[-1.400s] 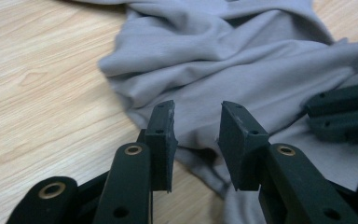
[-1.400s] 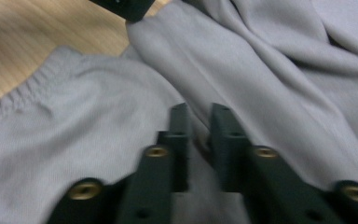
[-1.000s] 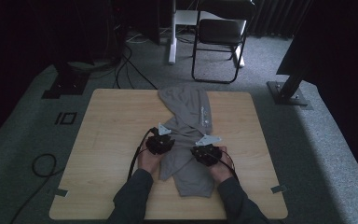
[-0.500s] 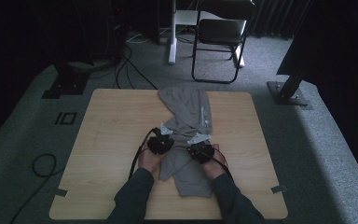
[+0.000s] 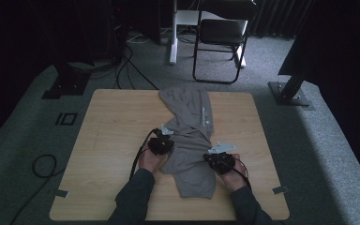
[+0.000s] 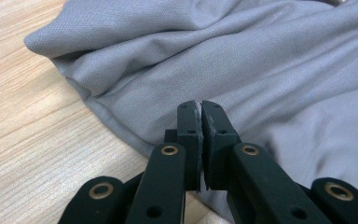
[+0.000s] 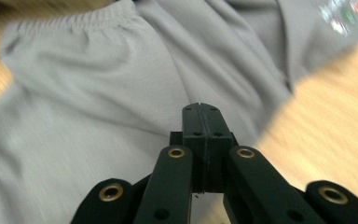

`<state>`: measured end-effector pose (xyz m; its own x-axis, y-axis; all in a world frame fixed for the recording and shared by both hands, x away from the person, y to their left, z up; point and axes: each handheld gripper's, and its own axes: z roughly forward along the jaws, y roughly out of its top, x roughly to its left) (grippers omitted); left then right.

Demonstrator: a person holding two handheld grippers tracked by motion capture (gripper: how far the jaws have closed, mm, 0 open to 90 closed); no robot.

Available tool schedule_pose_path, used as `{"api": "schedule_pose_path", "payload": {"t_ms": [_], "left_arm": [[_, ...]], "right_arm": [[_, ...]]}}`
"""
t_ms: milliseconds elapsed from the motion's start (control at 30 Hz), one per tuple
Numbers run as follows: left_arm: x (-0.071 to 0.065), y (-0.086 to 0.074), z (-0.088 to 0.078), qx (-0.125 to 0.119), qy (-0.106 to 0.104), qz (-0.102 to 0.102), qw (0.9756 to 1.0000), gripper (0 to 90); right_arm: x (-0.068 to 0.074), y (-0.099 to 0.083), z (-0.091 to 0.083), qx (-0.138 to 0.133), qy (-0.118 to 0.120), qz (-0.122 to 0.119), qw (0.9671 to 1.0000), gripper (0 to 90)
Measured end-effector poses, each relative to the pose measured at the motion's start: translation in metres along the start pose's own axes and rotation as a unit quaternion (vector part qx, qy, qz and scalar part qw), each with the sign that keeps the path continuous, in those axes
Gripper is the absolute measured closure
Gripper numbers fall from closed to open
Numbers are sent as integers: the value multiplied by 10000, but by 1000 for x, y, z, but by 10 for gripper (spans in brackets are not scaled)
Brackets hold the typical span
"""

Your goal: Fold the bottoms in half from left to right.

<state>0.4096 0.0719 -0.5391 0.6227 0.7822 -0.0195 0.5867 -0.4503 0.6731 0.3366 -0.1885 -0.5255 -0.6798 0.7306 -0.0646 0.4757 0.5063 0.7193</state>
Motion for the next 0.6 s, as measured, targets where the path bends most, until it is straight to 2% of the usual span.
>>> {"api": "schedule_pose_path", "payload": {"t_ms": [200,233,267,333,400,600], "left_arm": [[-1,0,1,3,54,0,10000,874],[-1,0,1,-1,68,-4,10000,874],[-2,0,0,-19,77,-19,10000,870],[-3,0,0,-52,84,-12,10000,856],[-3,1,0,-32,100,14,9999,845],[-3,1,1,-19,110,-17,9999,839]], "right_arm": [[-11,-20,-7,266,-65,86,9996,900],[-14,-25,-9,342,-88,165,9992,900],[-15,-25,-10,291,-106,196,9993,873],[-15,-19,-12,148,-31,253,9996,835],[-11,-10,-10,64,6,174,9998,808],[1,20,12,-8,181,-22,9998,752]]}}
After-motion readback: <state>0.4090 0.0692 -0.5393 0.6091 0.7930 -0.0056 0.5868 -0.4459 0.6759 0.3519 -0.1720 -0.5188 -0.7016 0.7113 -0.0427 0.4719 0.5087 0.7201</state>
